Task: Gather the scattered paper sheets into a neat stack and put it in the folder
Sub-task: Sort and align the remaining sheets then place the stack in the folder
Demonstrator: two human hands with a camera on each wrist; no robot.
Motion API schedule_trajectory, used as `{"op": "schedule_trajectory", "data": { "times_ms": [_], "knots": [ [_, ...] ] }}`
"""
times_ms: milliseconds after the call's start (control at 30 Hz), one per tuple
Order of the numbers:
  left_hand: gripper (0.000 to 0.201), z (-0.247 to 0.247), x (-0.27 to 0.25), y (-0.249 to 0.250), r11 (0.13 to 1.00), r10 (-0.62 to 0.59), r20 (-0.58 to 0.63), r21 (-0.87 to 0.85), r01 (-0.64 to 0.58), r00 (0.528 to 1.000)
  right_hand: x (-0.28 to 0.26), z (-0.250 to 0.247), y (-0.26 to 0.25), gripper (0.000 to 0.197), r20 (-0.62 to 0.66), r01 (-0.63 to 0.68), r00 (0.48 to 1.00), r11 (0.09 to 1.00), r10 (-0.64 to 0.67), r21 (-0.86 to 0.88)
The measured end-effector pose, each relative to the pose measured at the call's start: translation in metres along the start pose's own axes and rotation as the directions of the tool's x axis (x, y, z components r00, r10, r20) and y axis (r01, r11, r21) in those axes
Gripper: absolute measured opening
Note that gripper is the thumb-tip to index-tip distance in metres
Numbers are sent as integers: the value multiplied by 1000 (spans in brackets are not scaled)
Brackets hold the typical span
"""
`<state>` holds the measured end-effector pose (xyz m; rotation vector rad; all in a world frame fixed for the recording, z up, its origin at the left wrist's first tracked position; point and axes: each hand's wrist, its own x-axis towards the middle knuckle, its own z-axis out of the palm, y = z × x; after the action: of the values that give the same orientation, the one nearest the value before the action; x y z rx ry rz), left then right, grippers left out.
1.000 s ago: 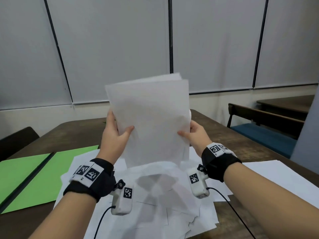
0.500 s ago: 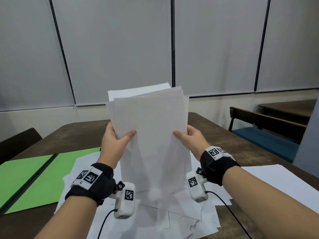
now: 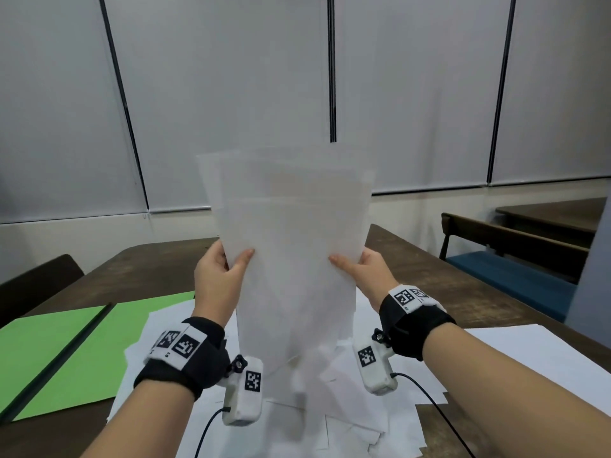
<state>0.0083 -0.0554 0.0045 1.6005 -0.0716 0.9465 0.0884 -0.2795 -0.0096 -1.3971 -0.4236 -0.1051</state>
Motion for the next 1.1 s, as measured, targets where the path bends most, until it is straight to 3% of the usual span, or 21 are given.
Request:
{"op": "schedule_trajectory", "data": {
  "times_ms": [67, 200, 267, 333, 433, 533, 667, 800, 933, 1000, 1100],
  "knots": [
    [8, 5, -4, 2, 998, 56, -10, 29, -56, 998, -1, 4, 0, 7, -32, 22, 999, 998, -24, -53],
    [5, 21, -2, 17, 975, 214, -12, 57, -213, 977, 1, 15, -14, 10, -59, 120, 990, 988, -126, -101],
    [32, 25, 1, 22, 973, 218, -1, 83, -217, 976, 4, 19, -21, 22, -20, 160, 987, 985, -162, -56],
    [54, 23, -1, 21, 980, 172, 3, 103, -171, 985, 5, 19, -20, 37, 34, 155, 988, 987, -154, -43],
    [59, 13, -11, -1, 995, 37, -2, 96, -37, 999, -1, 12, 0, 46, 47, 54, 998, 996, -51, -70],
    [65, 4, -25, -30, 988, -96, 60, 128, 87, 994, -10, 2, 30, 41, 40, -59, 997, 990, 64, -128],
    [50, 7, -38, -37, 991, -61, 7, 124, 59, 998, -14, 2, 52, 27, -10, -77, 997, 988, 76, -131],
    [41, 11, -26, -26, 1000, 18, -95, 27, -15, 995, -6, 5, 36, 33, -24, 14, 1000, 999, -15, -51],
    [38, 10, -29, -37, 987, -124, 31, 104, 120, 992, -11, 3, 49, 39, 47, -93, 994, 982, 102, -162],
    [33, 10, -34, -44, 965, -173, 82, 212, 152, 982, -16, -1, 65, 28, 11, -135, 990, 956, 142, -259],
    [32, 9, -37, -44, 959, -180, 150, 246, 140, 972, -14, -13, 66, 24, -98, -112, 991, 948, 87, -297]
  ]
}}
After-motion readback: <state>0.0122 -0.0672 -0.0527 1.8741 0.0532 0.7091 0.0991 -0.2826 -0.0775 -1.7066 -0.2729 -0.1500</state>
